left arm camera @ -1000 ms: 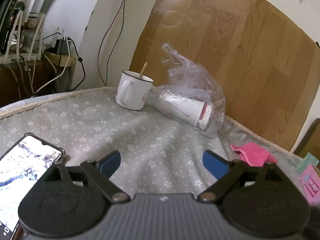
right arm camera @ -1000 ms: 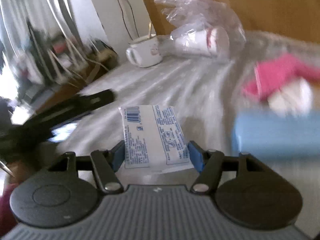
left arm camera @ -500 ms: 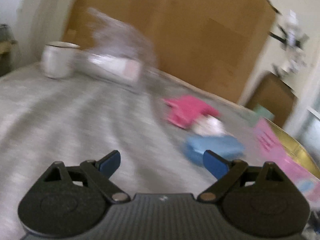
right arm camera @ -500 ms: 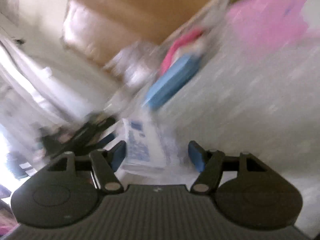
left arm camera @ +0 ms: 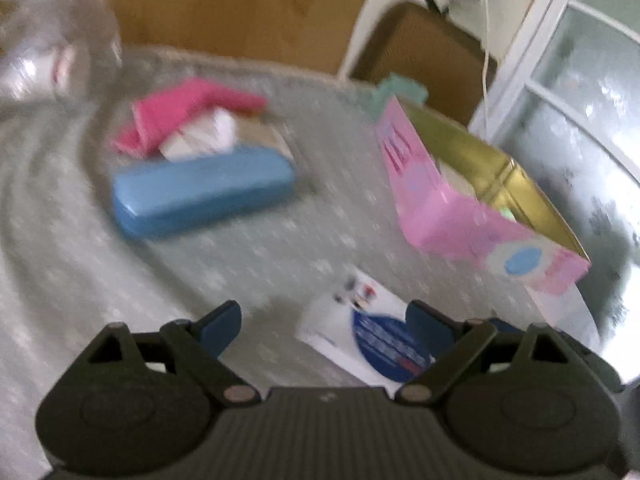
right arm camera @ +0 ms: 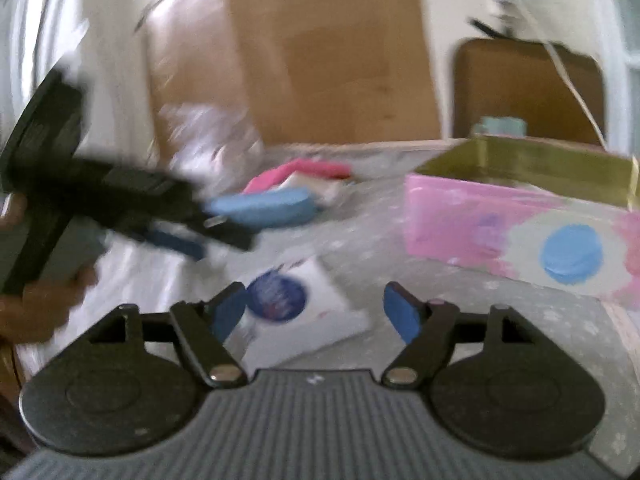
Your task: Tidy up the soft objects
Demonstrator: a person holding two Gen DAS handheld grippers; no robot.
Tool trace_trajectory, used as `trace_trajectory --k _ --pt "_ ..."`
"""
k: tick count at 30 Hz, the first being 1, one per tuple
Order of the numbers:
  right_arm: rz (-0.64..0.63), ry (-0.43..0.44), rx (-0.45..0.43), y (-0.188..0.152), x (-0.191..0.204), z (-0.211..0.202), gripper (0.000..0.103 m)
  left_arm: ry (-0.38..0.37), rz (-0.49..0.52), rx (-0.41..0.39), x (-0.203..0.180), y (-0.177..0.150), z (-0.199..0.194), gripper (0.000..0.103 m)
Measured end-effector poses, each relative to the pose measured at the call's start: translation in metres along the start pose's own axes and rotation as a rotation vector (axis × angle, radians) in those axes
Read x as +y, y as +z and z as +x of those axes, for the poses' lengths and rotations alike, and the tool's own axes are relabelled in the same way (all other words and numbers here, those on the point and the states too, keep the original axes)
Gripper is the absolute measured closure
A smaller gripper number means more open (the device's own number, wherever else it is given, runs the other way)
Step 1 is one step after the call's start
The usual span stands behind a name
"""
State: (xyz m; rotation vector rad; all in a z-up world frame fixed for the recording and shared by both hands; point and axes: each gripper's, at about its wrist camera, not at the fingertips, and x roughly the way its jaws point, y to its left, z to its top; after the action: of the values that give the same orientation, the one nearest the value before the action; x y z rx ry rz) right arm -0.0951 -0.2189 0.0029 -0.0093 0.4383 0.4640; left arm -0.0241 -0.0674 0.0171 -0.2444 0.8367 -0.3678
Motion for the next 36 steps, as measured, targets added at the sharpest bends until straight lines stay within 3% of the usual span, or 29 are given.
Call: trace_trajectory --k 5,8,12,16,21,25,31,36 --pt "-0.058 -0.018 0.08 -0.002 0.0 0.024 0.017 0.003 -0.007 0.044 -0.01 -0.015 0.0 0.011" --pt "-0.057 0.009 0.112 -0.003 -0.002 0.032 0.024 0.002 -0.014 0.048 -0.014 -0.021 -0.002 0.014" --pt "-0.085 0.043 0.092 -0.007 0.011 0.029 0.031 0.026 0.056 0.019 -0.028 -0.021 0.004 0.035" --pt "-0.113 -0.031 0.023 -0.008 0.018 0.022 0.032 -0.034 0.054 -0.004 -0.032 -0.012 -0.001 0.042" --pt "-0.113 -0.123 -0.124 0.015 0.003 -0.006 0.032 -0.099 0.178 -0.102 -0.073 0.02 -0.018 0.042" --pt "-0.09 -0.229 -0.192 0.031 -0.031 -0.019 0.032 -0.168 0.262 -0.123 -0.115 0.05 -0.001 0.042" --pt "-0.041 -0.38 -0.199 0.044 -0.098 -0.016 0.032 -0.249 0.341 -0.09 -0.178 0.081 0.054 0.042" --pt "-0.034 -0.493 -0.164 0.043 -0.138 -0.007 0.031 -0.237 0.348 -0.074 -0.213 0.084 0.096 0.042"
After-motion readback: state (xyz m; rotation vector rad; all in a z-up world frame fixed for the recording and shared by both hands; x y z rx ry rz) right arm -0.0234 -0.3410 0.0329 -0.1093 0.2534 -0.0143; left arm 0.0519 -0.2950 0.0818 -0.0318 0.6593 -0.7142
